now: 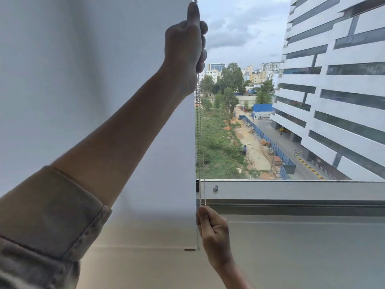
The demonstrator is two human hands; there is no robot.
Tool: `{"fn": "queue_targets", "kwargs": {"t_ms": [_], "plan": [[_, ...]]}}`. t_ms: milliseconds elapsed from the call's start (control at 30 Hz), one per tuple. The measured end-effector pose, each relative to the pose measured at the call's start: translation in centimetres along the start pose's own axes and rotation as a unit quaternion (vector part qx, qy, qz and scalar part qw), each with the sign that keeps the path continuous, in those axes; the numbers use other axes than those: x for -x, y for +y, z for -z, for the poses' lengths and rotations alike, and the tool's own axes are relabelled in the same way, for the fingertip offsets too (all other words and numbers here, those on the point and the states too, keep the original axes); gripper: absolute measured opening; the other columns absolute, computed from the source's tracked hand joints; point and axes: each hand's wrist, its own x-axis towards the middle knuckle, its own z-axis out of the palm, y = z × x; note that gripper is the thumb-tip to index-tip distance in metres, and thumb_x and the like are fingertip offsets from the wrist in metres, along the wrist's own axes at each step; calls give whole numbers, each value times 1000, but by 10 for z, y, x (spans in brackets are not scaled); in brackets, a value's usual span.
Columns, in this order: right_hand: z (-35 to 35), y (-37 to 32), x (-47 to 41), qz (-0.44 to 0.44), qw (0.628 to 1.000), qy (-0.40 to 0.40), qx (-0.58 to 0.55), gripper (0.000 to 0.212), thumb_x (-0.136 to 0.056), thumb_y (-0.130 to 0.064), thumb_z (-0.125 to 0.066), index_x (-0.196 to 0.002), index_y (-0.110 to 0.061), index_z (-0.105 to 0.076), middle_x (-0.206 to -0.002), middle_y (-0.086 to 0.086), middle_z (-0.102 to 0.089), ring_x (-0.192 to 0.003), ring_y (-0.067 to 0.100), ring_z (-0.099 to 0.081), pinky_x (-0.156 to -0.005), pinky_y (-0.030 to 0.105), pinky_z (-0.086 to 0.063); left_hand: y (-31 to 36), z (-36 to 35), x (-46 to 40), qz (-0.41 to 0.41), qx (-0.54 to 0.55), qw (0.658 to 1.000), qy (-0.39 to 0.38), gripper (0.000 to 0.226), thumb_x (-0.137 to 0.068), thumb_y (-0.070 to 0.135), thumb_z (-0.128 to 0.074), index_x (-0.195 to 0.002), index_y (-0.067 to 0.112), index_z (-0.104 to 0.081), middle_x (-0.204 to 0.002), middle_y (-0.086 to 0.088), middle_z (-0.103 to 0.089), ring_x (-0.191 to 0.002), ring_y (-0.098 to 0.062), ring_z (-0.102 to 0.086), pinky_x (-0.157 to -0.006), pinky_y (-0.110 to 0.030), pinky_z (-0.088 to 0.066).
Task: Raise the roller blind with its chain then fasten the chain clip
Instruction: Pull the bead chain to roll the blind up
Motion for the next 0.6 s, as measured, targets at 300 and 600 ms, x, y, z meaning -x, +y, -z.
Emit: {"fn": "queue_targets", "kwargs": {"t_ms": [300, 600], "plan": [[14, 3, 23, -113, 991, -48, -52, 56, -93, -70, -65, -70, -20, -59, -57, -5, -35, -50, 14, -28, -47, 26, -26, -27, 28, 27, -86, -33, 996, 10, 41, -118, 36, -45, -88, 8, -52, -62, -3, -29, -41, -14, -22, -45, -32, -13], [19, -30, 0, -92, 989, -84, -86, 51, -105, -50, -50, -107, -7, -77, -78, 22, -68, -74, 29, -64, -70, 37, -50, -44, 43, 61, -82, -30, 996, -2, 51, -117, 37, -46, -69, 19, -44, -59, -2, -27, -33, -10, -23, -41, -18, -20]]}}
